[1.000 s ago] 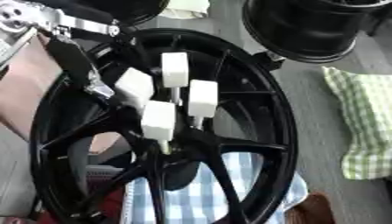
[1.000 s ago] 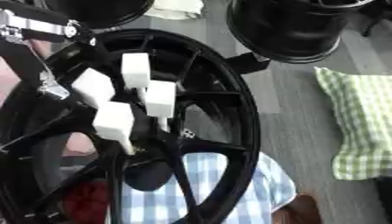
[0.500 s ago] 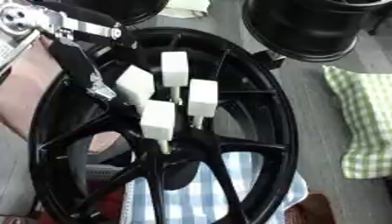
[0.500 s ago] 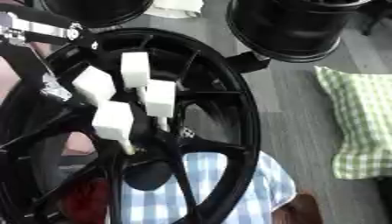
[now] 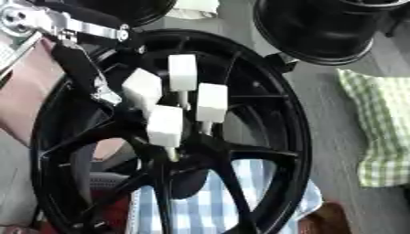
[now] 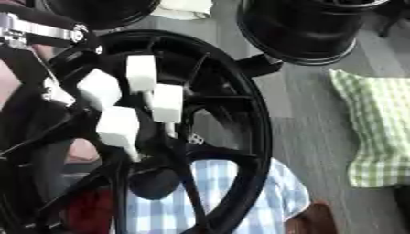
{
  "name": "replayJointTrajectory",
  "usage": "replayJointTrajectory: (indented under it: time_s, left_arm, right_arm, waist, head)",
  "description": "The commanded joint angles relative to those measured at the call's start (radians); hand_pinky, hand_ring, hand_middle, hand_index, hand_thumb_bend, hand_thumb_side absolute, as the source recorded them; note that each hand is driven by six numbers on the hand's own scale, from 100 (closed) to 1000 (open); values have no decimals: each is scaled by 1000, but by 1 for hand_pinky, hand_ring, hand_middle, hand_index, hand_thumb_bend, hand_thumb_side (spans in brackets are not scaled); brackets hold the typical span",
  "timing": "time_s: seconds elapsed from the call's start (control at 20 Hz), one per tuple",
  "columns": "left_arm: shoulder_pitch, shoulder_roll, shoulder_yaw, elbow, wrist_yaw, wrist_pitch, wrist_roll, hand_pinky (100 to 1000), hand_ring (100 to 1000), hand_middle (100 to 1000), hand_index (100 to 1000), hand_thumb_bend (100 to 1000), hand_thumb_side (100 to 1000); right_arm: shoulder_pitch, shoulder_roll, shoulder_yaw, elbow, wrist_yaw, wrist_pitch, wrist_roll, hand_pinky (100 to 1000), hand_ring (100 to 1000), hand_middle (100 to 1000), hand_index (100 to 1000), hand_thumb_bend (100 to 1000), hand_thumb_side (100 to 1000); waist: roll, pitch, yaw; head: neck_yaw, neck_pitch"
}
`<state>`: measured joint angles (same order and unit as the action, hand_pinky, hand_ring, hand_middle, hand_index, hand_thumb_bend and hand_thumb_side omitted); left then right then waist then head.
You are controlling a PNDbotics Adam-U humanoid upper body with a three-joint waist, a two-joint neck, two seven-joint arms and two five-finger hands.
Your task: Pull the pin out of the wheel hub.
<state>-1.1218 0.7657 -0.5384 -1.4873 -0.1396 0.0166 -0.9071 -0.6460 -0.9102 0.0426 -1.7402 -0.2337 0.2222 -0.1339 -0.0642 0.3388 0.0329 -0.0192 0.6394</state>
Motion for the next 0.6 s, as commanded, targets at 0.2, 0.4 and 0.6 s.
replayJointTrajectory:
  time_s: [0.2, 0.4, 0.6]
  left_arm:
    - [-17, 16, 5, -27, 32, -7, 0, 815, 711, 605, 741, 481, 304]
    - [-15, 17, -5, -33, 45, -23, 0, 817, 724, 637, 768, 480, 298]
    - [-14, 18, -9, -37, 53, -26, 0, 813, 716, 620, 755, 459, 277]
  right_arm:
    - [-15, -19, -24, 9, -14, 0, -20, 813, 671, 663, 741, 100, 753]
    - [-16, -18, -28, 12, -20, -2, -29, 812, 670, 662, 740, 100, 751]
    - [-15, -17, -33, 17, -26, -2, -39, 811, 668, 661, 739, 100, 754]
  waist:
    - [3, -27, -2]
    - [1, -27, -6]
    - [1, -27, -7]
  head:
    - [1, -15]
    - [1, -27]
    - [2, -35]
